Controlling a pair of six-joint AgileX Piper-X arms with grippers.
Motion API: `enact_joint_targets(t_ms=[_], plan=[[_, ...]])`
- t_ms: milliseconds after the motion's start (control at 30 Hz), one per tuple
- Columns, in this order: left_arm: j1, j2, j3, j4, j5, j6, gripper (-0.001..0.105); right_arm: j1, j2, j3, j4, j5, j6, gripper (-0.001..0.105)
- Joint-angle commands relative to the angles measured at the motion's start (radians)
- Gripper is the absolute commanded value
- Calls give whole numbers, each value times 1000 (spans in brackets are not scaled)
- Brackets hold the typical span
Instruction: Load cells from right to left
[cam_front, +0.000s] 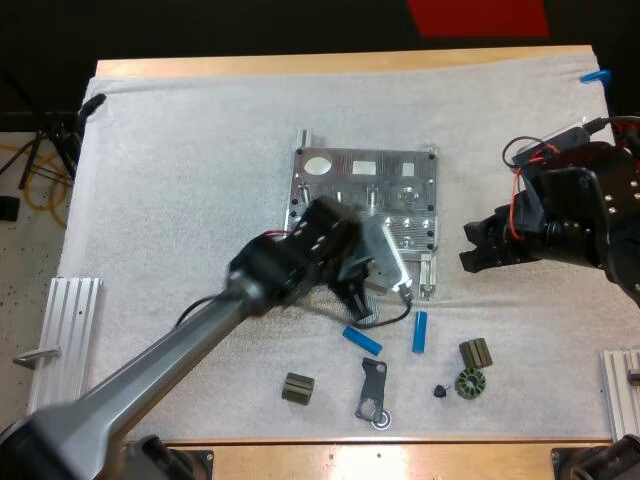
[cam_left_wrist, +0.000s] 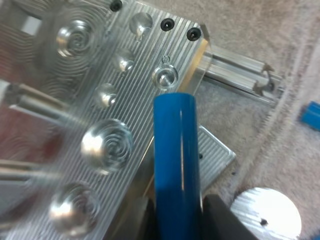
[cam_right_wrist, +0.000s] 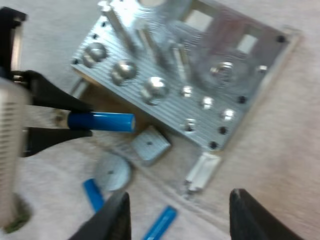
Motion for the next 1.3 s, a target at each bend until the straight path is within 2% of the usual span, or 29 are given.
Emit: enact_joint_targets(t_ms=[0, 167, 300, 400, 500, 667, 767, 1133, 1200, 1267], plan=[[-7, -68, 20, -5, -10, 7, 0, -5, -5, 1, -19, -56, 3, 44], [-7, -256, 80, -5, -10, 7, 0, -5, -14, 40, -62, -170, 28, 44], [-7, -346, 108, 5, -10, 7, 0, -5, -18, 82, -93, -240, 31, 44], [-7, -402, 128, 24, -3, 7, 0, -5, -14, 109, -130, -347, 58, 44], [-7, -445, 134, 53, 22, 7, 0, -5, -15, 134, -171, -428, 90, 44], [-7, -493, 134, 57, 138, 7, 0, -5, -15, 188, -211, -533, 136, 44], [-7, -498, 134, 57, 164, 7, 0, -5, -15, 228, -256, -621, 187, 44], [-7, -498, 134, 71, 255, 7, 0, 11, -15, 334, -452, -731, 376, 45], [-7, -498, 134, 71, 268, 7, 0, 16, -13, 344, -470, -731, 385, 46], [-7, -498, 134, 71, 274, 7, 0, 30, -8, 347, -500, -730, 421, 52]])
